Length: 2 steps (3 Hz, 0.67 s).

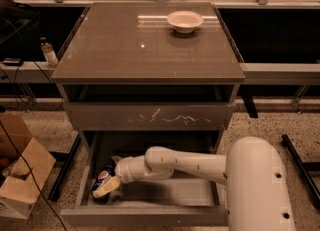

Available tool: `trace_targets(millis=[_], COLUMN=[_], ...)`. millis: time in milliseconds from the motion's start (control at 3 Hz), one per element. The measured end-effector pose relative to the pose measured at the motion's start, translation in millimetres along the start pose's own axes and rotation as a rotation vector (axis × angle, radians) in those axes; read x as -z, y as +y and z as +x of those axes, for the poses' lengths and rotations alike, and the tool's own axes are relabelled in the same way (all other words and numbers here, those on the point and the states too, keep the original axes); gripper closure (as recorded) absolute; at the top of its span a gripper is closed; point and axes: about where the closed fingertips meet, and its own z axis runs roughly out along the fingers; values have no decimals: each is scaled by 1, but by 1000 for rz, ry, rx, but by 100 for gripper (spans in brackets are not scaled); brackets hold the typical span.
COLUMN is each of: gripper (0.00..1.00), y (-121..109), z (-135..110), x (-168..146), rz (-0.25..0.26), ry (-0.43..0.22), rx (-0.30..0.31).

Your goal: Pick pepsi can from middle drawer and place on counter

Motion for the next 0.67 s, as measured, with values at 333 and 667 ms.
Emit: trace_targets(millis=[333,667], gripper=[0,0], y=[-9,-7], z=[18,26], x=[-8,-10], rz=[33,47], ry=[-2,6], rx=[-44,-63])
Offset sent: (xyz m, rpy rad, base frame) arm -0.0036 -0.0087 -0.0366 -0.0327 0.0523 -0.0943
